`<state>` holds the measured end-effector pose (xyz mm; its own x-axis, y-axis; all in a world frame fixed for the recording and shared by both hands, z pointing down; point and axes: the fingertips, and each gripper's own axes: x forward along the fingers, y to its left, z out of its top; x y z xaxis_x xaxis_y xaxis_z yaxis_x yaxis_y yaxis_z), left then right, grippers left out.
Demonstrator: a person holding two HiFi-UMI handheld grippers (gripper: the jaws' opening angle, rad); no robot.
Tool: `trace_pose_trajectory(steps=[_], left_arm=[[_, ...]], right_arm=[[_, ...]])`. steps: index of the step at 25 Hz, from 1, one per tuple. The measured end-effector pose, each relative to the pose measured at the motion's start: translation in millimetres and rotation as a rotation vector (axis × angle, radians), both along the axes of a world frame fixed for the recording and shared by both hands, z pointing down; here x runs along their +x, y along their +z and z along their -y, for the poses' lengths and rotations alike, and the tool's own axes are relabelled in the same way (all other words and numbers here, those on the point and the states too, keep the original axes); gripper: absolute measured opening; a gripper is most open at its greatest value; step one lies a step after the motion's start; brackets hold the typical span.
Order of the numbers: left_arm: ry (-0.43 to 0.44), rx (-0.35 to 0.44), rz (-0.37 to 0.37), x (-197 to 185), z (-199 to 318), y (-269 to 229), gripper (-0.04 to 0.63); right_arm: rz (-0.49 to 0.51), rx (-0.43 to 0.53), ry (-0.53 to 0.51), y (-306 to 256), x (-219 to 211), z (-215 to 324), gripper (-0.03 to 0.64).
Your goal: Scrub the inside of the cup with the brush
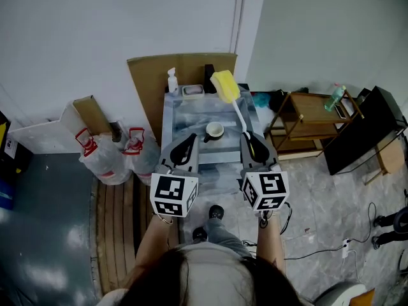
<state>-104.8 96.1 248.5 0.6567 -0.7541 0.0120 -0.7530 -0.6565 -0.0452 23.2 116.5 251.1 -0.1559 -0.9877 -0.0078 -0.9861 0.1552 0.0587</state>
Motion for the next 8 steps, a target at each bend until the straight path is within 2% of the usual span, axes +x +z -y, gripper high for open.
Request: trace_pose_trajectory(steps=[8], left_arm=[[0.007,-0.001,-0.009,-10.3,-8.2,2.1,0.009]], right_arm=[[-0.013,0.001,0.002,-1.6,-9.4,-4.8,0.049]])
